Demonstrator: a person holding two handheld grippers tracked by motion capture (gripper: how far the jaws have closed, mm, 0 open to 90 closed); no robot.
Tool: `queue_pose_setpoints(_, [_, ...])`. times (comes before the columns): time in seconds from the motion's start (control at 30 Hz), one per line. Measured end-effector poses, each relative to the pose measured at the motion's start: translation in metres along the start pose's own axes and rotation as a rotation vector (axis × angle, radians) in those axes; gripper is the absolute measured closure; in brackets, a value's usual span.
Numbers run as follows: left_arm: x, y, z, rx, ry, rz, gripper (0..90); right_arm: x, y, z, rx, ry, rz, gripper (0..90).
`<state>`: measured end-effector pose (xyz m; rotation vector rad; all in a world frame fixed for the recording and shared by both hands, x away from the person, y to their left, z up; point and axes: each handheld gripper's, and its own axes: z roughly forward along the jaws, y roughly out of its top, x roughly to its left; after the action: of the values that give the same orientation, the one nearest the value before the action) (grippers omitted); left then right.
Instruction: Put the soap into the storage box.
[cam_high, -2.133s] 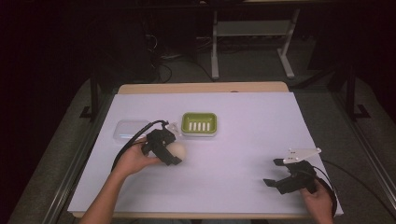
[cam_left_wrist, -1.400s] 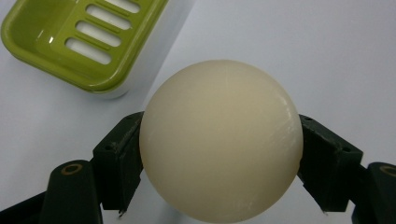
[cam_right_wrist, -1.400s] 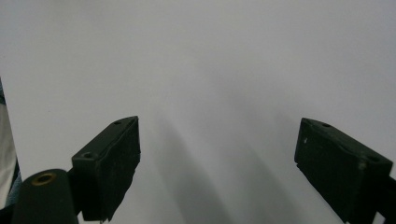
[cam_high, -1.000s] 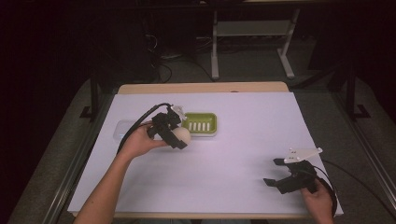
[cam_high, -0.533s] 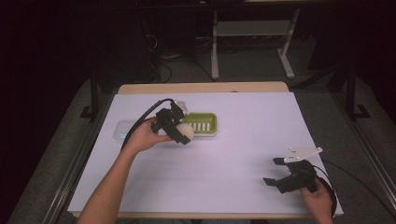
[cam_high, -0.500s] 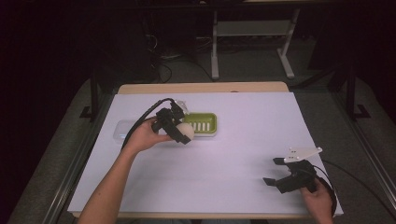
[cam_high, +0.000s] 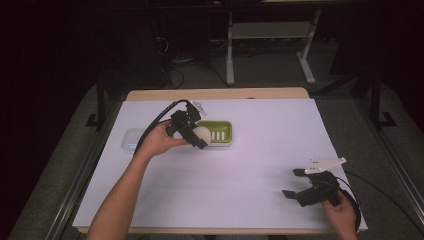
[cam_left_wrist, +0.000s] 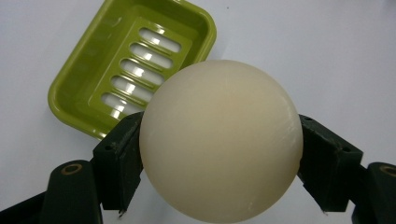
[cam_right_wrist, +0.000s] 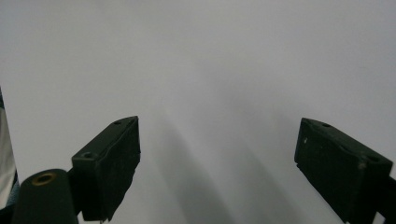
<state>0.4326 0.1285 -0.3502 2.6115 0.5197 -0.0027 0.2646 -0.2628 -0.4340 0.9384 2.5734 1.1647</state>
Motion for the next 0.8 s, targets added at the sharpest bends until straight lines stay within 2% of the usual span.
queue_pose_setpoints(0.1, [0.002,0.006,-0.002,0.011,-0.001,0.017,24.1,0.000,0.000,0.000,0.000,0.000,-0.002,13.6])
queue_pose_setpoints(0.23, [0.004,0.014,-0.003,0.004,-0.001,0.012,24.1,0.000,0.000,0.000,0.000,0.000,0.000,13.6])
queue_pose_setpoints(0.27, [0.005,0.016,-0.003,0.009,0.002,0.023,24.1,0.000,0.000,0.000,0.000,0.000,0.000,13.6])
queue_pose_setpoints(0.37, [0.006,0.023,-0.004,0.001,0.003,0.017,24.1,0.000,0.000,0.000,-0.001,-0.001,0.002,13.6])
queue_pose_setpoints(0.5, [0.008,0.032,-0.003,0.002,0.005,0.028,24.1,0.000,0.000,0.001,-0.002,0.001,-0.004,13.6])
queue_pose_setpoints(0.8, [0.017,0.038,0.006,-0.011,-0.008,0.004,24.1,0.000,0.000,0.000,-0.003,0.004,0.001,13.6])
